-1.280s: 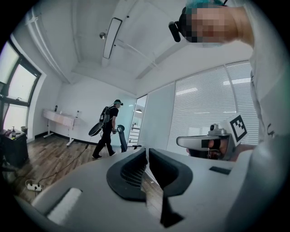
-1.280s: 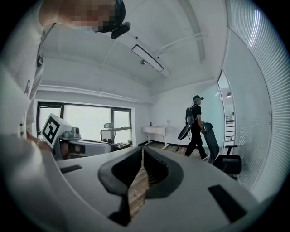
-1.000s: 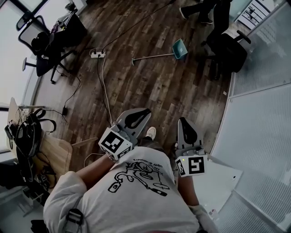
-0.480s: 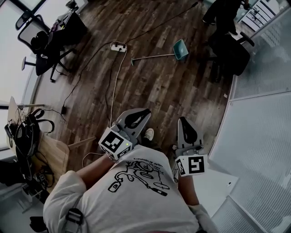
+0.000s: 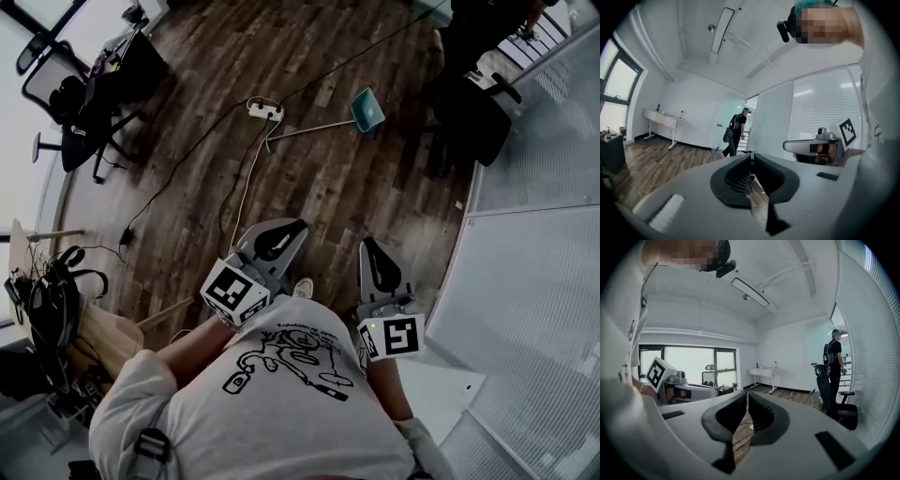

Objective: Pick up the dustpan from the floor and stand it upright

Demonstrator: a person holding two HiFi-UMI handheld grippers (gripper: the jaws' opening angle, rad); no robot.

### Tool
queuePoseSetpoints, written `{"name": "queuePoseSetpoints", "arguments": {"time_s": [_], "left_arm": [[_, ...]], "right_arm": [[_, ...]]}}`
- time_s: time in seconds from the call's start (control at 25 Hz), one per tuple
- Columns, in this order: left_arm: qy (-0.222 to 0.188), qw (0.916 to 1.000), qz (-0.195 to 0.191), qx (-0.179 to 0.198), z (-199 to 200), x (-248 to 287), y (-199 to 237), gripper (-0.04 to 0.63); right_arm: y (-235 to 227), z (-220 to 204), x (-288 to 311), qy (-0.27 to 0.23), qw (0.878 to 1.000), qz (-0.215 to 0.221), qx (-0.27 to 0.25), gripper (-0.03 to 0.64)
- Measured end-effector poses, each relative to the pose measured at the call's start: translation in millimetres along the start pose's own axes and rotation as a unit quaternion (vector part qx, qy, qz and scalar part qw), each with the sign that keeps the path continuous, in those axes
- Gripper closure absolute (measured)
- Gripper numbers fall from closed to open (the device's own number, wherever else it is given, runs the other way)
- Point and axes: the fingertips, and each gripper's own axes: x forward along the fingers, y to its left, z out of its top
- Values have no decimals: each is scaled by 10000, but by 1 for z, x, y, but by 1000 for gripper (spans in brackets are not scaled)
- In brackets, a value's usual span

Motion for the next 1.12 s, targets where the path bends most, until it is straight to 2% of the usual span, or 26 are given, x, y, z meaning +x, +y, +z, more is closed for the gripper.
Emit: {"name": "queuePoseSetpoints", "arguments": {"time_s": [0.24,0.56,0.88,1.12], "left_arm": [[-122,9999,50,59,28,7,72,575],[-172,9996,204,2,48,8,163,576],[-51,10000,-13,-77,46,32,189,575],[50,9999,-156,-43,47,77,187,575]], "right_arm": [[6,22,80,25,9998,142,-130,604],[15,37,163,58,9998,128,-117,604],[-2,30,194,139,9998,-103,17,604],[-43,22,202,182,9995,-202,130,604]]}}
